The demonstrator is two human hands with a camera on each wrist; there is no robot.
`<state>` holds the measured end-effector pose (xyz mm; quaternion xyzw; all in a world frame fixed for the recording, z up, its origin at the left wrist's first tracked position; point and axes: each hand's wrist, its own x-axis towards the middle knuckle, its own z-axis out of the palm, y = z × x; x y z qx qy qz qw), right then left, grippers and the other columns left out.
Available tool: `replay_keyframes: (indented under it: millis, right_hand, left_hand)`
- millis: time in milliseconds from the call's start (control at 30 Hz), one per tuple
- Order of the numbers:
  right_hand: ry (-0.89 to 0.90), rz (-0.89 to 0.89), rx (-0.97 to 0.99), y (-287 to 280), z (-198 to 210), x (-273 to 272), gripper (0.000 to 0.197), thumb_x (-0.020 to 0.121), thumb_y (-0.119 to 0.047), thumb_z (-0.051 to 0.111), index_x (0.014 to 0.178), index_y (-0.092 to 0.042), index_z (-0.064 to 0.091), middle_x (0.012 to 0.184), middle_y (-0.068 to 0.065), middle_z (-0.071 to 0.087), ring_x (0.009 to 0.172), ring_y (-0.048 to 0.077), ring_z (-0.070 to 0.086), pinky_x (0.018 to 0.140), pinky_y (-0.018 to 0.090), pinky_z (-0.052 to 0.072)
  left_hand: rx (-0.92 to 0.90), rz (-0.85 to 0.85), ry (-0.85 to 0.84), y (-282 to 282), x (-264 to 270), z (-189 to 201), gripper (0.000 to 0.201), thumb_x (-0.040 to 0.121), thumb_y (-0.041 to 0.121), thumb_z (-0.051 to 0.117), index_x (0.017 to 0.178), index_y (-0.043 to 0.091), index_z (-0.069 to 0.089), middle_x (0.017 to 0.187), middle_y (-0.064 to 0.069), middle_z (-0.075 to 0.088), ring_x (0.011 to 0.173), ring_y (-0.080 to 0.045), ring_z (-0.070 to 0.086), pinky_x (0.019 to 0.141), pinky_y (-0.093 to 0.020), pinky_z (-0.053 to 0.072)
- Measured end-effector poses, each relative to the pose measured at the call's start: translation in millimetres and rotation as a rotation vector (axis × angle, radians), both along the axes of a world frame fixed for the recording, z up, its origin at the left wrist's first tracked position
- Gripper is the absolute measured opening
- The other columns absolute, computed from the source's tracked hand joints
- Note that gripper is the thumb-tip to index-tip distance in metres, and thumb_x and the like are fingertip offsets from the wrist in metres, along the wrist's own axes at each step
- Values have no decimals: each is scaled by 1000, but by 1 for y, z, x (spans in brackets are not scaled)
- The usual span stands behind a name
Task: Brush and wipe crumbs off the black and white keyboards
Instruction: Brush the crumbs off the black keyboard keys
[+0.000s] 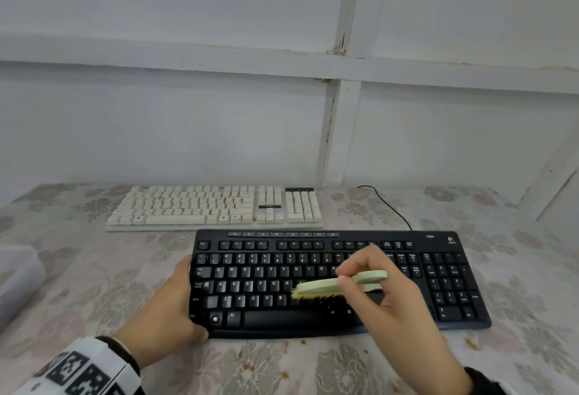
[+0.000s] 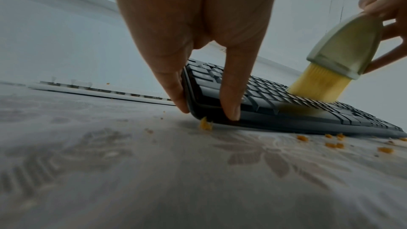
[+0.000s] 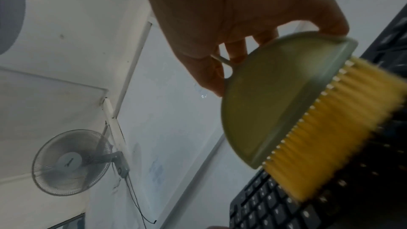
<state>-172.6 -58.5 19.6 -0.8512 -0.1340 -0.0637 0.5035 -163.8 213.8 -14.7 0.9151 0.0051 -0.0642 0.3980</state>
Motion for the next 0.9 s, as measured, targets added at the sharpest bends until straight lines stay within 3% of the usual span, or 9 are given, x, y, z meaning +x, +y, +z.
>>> replay_keyframes:
  millis: [233, 367, 433, 567, 767, 833, 900]
  right_hand:
    - [-51, -49, 65, -28, 2, 2, 25, 84, -8, 62, 77, -32, 59, 90, -6, 63, 84, 15, 57, 68, 22, 43]
    - [-27, -82, 43, -40, -2, 5, 25, 86, -6, 61, 77, -29, 58, 85, -6, 62, 67, 9, 52, 58, 14, 39]
    - [-52, -144, 29, -49, -4, 7, 27, 86, -6, 61, 76, -30, 58, 86, -8, 62, 69, 8, 52, 55, 11, 38]
    - [-56, -135, 60, -54, -2, 4, 31, 85, -5, 62, 73, -33, 59, 84, -8, 64, 74, 18, 54, 57, 16, 40]
    - [-117, -269, 25, -84, 6, 5, 33, 86, -1, 61, 75, -32, 58, 82, -4, 64, 69, 24, 54, 48, 9, 37]
    - [-162, -296, 35, -98, 12, 6, 29, 86, -3, 62, 80, -31, 59, 86, -8, 65, 77, 23, 56, 53, 10, 39]
    - [-168, -262, 89, -107, 14, 7, 21, 86, -7, 64, 85, -28, 61, 88, -7, 67, 80, 21, 58, 64, 20, 43]
  left_hand:
    - [9, -1, 2, 0, 0, -1, 93, 62, -8, 70, 116, 42, 13, 99, 3, 55, 79, -14, 58, 59, -11, 44]
    - [-5, 3, 2, 1, 1, -1, 92, 62, -9, 69, 119, 38, 15, 99, 2, 56, 80, -17, 60, 59, -12, 46]
    - [-12, 7, 14, 2, 1, -3, 93, 62, -10, 69, 121, 36, 14, 100, 2, 56, 80, -15, 60, 58, -12, 44]
    - [-25, 13, 4, 3, 2, -6, 94, 60, -11, 68, 122, 36, 16, 103, 4, 55, 81, -13, 60, 56, -6, 42]
    - [-17, 13, -2, 3, 2, -7, 94, 61, -12, 68, 121, 36, 16, 100, 1, 57, 77, -12, 60, 54, -5, 42]
    - [-20, 17, 1, 2, 2, -7, 93, 61, -13, 68, 119, 36, 16, 97, 1, 58, 74, -12, 61, 53, -5, 41]
    - [-14, 17, 17, 2, 2, -6, 94, 61, -13, 68, 120, 37, 15, 97, 4, 58, 75, -10, 61, 54, -5, 41]
